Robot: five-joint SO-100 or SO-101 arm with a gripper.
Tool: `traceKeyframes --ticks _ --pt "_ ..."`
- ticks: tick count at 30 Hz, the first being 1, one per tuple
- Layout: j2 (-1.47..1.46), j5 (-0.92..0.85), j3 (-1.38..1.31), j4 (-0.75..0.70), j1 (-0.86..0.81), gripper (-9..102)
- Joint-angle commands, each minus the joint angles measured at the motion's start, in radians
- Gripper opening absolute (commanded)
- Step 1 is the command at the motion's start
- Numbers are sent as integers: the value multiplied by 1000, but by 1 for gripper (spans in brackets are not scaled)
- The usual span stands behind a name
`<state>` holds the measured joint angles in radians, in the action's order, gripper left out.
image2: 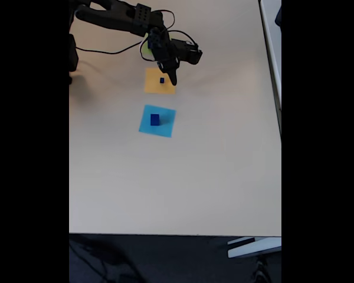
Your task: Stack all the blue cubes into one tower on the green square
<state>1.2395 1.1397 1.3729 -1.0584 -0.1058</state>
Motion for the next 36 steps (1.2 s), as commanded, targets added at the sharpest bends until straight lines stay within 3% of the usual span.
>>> traceKeyframes --ticks 1,17,36 --pt "21 -55 -147 -43 0 18" --pt "123 -121 -44 -78 -215 23" --pt "58 -230 78 32 -364 21"
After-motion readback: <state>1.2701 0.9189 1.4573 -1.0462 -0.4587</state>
